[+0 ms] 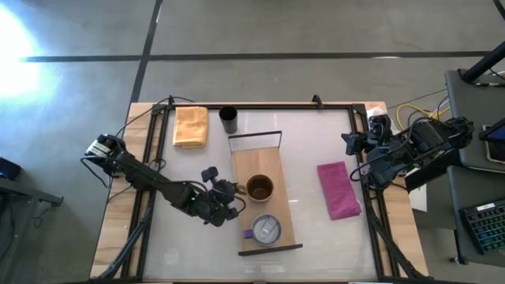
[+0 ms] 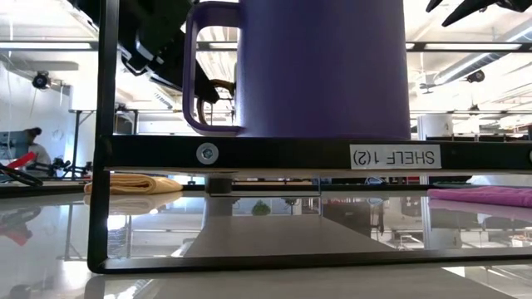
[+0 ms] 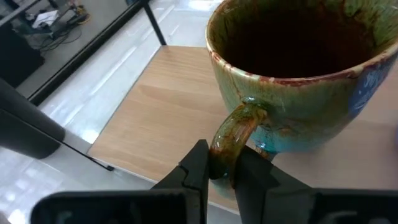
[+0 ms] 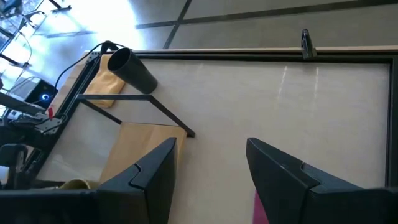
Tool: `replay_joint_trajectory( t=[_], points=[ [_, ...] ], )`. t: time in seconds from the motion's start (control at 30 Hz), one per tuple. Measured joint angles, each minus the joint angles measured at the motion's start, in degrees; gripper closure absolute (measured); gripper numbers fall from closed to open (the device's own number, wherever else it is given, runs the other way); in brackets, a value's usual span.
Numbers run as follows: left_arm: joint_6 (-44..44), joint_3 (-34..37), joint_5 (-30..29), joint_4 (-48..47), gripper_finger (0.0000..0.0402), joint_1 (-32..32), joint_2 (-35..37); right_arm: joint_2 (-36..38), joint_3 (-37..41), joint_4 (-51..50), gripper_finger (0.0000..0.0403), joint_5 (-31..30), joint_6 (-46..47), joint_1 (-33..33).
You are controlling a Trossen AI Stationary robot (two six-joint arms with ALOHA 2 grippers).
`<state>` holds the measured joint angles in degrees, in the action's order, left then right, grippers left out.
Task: Stack small to large cups/mugs on shelf
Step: Put the green mug on the shelf
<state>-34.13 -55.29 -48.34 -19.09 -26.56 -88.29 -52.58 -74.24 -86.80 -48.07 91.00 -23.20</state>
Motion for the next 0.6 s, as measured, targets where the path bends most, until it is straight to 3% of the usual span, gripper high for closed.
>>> replay_joint_trajectory(
  t=[0.6],
  points=[
    [-0.1,0.0,4.0,-0.5,0.035,0.0,0.1,0.0,0.0,0.0,0.0216,0.0,-0.6,0.0]
  ],
)
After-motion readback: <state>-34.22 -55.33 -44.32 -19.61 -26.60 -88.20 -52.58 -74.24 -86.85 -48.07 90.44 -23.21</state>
